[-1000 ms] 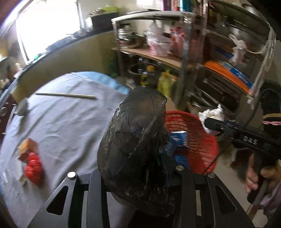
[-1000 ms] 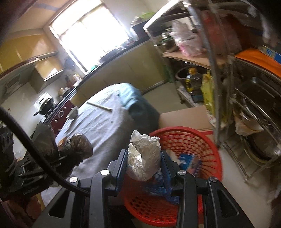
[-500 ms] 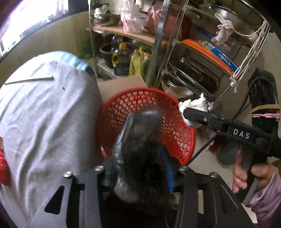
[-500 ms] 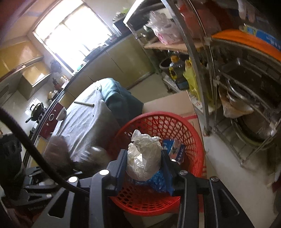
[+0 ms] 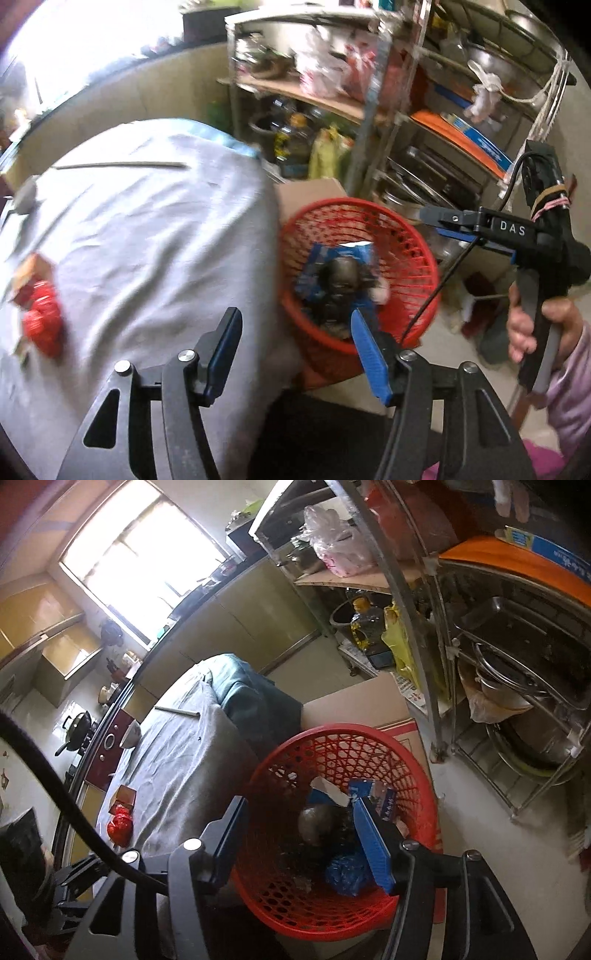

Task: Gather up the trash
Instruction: 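Open the left tool over the basket while the right tool releases the tissue, then move both open tools back over the table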

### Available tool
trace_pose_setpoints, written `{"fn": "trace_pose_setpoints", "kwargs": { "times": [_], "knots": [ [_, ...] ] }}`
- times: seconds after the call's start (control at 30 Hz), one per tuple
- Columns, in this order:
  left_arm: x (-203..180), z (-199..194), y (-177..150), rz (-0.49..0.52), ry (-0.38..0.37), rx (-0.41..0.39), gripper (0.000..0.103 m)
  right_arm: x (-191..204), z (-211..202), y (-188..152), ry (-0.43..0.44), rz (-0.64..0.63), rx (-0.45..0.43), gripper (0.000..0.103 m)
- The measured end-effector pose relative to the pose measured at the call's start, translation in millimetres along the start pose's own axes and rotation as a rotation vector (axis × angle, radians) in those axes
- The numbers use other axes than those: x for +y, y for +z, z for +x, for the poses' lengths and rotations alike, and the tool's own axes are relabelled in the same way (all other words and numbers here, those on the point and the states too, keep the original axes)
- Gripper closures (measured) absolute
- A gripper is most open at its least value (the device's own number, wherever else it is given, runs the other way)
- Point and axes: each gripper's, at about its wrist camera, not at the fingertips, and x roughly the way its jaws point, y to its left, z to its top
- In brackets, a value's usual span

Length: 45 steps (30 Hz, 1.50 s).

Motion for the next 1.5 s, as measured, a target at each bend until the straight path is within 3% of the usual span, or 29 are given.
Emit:
{"fn": "trace_pose_setpoints", "kwargs": {
  "times": [0.17,0.33,0.5,0.9,1.13,1.5],
  "knots": [
    [48,-43,-24,-0.086,0.138,-0.085,0.039,23,9,3,0.001,-0.037,0.016,0.040],
    [109,-86,-55,-0.262,0.225,-0.146,0.037,64,9,9,0.008,-0.108,0.003,0.040],
    [167,-129,-102,-0.403,0.371,-0.199,0.037,111,5,14,0.009,-0.194,-0.010,0.040],
    [280,-214,-215,-0.732,0.684,-0.258,0.036,245,-27,38,0.034,-0.401,-0.147,0.040],
    [315,-250,-260,-0.842,0.809,-0.285,0.035,322,-20,37,0.115,-0.488,-0.189,0.037],
    [327,-274,-300,-0.932,0.896,-0.246,0.033,429,39,-19,0.291,-0.675,-0.076,0.037]
  ]
}}
